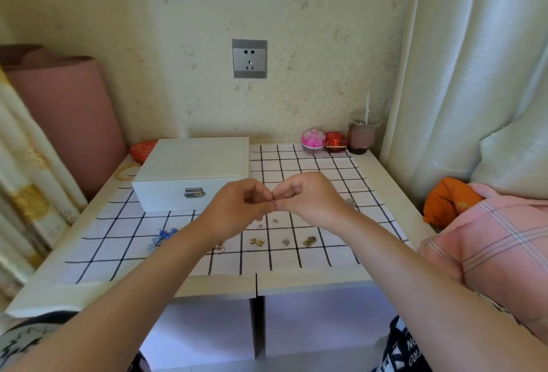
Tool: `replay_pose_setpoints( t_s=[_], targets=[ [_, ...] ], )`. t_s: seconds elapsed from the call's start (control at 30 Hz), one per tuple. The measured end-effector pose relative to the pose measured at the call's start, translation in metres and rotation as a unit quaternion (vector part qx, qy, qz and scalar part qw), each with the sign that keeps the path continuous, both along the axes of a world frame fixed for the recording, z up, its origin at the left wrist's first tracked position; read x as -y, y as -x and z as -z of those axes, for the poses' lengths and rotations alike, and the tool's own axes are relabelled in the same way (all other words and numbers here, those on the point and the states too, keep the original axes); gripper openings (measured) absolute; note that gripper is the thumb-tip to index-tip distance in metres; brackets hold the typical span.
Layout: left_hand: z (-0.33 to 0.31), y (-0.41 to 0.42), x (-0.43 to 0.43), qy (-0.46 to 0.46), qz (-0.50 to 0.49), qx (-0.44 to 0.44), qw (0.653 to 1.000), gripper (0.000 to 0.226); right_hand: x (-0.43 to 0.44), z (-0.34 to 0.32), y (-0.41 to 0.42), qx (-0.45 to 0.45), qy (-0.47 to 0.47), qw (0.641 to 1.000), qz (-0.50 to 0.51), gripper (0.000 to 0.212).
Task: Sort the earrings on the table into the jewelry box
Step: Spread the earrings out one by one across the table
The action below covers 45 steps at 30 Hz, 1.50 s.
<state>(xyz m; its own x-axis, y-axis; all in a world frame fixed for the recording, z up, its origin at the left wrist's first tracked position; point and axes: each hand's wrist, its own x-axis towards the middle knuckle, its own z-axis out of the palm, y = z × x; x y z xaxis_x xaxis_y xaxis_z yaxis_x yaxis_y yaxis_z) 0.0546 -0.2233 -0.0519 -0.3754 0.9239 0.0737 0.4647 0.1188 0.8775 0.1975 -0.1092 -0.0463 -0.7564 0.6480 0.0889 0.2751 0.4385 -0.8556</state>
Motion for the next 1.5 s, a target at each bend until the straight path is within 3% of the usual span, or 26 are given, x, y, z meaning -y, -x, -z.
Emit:
replay_pose_setpoints(
  t_s=[0.2,0.33,0.47,0.7,0.87,1.03,1.27,1.5],
  targets=[
    [0.023,0.007,0.044,0.122,0.065,-0.196,0.971,0.006,0.034,0.023,0.007,0.169,-0.061,0.981,-0.078,0.01],
    [0.034,0.001,0.064,0.1,0.068,-0.324,0.938,0.012,0.049,0.032,0.009,0.226,-0.118,0.961,-0.108,0.008],
    [0.04,0.006,0.072,0.093,0.065,-0.353,0.929,0.016,0.057,0.034,0.007,0.248,-0.145,0.95,-0.12,0.012],
    [0.036,0.006,0.066,0.13,0.107,-0.366,0.915,0.021,0.054,0.034,0.005,0.252,-0.138,0.949,-0.126,0.014],
    [0.02,0.011,0.048,0.202,0.104,-0.326,0.918,0.025,0.048,0.037,0.006,0.248,-0.114,0.954,-0.121,0.012],
    [0.001,0.009,0.021,0.18,0.088,-0.308,0.93,0.023,0.033,0.018,0.001,0.228,-0.069,0.962,-0.133,0.023],
    [-0.006,0.003,-0.039,0.093,0.068,-0.246,0.962,0.018,-0.055,-0.005,-0.024,0.11,-0.075,0.99,0.035,0.015],
    [0.012,0.002,-0.115,0.092,0.068,-0.238,0.964,0.024,-0.135,0.022,-0.04,0.14,-0.138,0.975,0.104,0.015]
  ],
)
